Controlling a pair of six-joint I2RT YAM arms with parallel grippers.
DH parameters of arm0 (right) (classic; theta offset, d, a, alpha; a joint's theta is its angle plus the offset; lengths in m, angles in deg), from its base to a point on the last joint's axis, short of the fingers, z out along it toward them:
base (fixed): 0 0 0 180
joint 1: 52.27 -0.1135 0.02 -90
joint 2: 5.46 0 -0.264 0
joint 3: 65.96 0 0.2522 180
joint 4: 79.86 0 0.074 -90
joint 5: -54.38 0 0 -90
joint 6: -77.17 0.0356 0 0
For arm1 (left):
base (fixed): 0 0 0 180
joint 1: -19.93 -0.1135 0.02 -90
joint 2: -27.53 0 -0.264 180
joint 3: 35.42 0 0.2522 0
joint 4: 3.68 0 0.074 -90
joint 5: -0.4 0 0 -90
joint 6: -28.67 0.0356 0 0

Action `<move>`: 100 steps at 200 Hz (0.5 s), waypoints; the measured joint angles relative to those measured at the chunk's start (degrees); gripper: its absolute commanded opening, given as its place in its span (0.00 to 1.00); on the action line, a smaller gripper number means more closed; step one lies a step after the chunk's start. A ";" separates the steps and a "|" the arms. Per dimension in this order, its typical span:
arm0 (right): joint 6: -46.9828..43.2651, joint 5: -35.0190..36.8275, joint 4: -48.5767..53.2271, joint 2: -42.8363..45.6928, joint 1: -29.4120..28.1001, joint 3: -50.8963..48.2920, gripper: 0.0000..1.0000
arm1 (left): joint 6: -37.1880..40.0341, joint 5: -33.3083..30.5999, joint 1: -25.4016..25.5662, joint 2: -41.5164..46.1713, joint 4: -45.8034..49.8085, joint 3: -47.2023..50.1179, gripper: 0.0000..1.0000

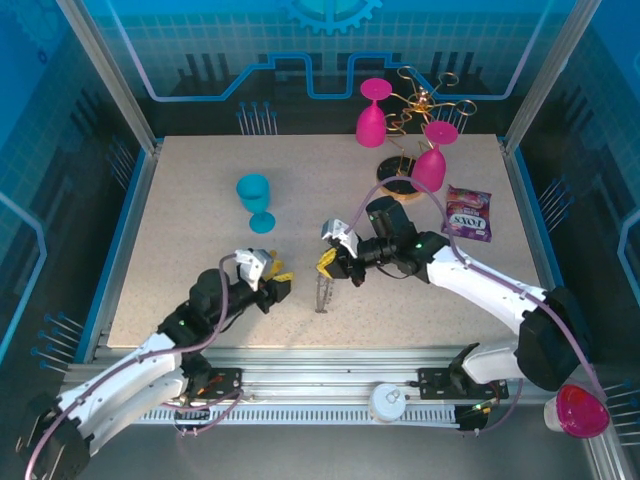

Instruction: Put the keys on the keyring

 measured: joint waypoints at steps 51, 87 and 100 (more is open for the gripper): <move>-4.02 -3.32 0.57 0.79 0.11 -0.20 0.00 | 4.09 12.44 -0.66 -9.60 -13.92 -0.31 0.29; -5.35 -3.67 0.70 0.79 0.11 -0.35 0.00 | 6.93 18.05 -0.72 -14.64 -21.24 -0.33 0.28; -5.86 -3.72 0.70 0.79 0.11 -0.46 0.00 | 7.58 19.54 -0.76 -16.28 -23.58 -0.33 0.26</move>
